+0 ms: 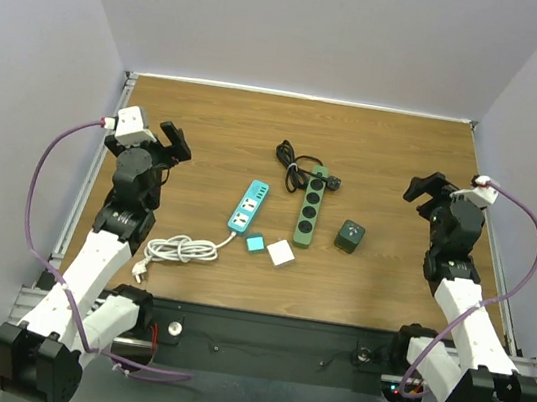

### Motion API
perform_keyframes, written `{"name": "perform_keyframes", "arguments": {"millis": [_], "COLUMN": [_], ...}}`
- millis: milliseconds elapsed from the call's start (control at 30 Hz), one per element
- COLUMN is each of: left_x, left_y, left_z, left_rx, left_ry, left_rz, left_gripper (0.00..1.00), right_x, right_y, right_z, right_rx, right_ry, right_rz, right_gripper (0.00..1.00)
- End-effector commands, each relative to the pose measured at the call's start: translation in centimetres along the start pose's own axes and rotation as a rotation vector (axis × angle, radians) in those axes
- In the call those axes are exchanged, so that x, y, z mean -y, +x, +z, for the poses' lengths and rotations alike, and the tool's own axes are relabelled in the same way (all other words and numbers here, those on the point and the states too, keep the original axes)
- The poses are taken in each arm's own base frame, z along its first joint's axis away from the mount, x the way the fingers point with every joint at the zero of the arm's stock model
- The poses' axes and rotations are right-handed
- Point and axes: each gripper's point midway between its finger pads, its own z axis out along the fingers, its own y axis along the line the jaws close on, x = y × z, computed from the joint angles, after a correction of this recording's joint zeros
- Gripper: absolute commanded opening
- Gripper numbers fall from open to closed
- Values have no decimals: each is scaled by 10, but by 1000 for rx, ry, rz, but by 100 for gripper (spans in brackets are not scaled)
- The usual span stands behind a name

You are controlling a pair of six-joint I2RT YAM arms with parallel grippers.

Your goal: Insert the plug

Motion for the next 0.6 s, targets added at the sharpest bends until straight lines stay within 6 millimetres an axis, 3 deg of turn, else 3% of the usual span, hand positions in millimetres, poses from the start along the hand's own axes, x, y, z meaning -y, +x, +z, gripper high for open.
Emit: {"name": "perform_keyframes", "arguments": {"millis": [0, 100, 267, 300, 433, 500, 567], "left_x": [8, 22, 58, 80, 134, 167, 183], "left_y": [-25, -20, 15, 26, 61, 69, 87], "left_z": [-1, -3, 1, -8, -21, -35, -37], "left_rx": [62, 46, -62, -87, -150, -160, -191], "left_ry": [7, 56, 110, 164, 217, 278, 292], "left_rz": [-10, 5, 39, 45, 82, 78, 98], "left_gripper": [99, 99, 99, 99, 99, 99, 99], "right_x": [6, 7, 6, 6, 7, 8, 9], "right_y": [-13, -12, -8, -5, -1, 0, 1], "right_z": [-1, 0, 3, 4, 4, 4, 4], "right_rx": [58, 56, 33, 26, 6, 1, -2], "right_ry": [49, 55, 50, 49, 52, 57, 60], "right_rz": [23, 27, 29, 31, 30, 23, 21], "right_gripper": [100, 100, 100, 100, 100, 100, 100]}}
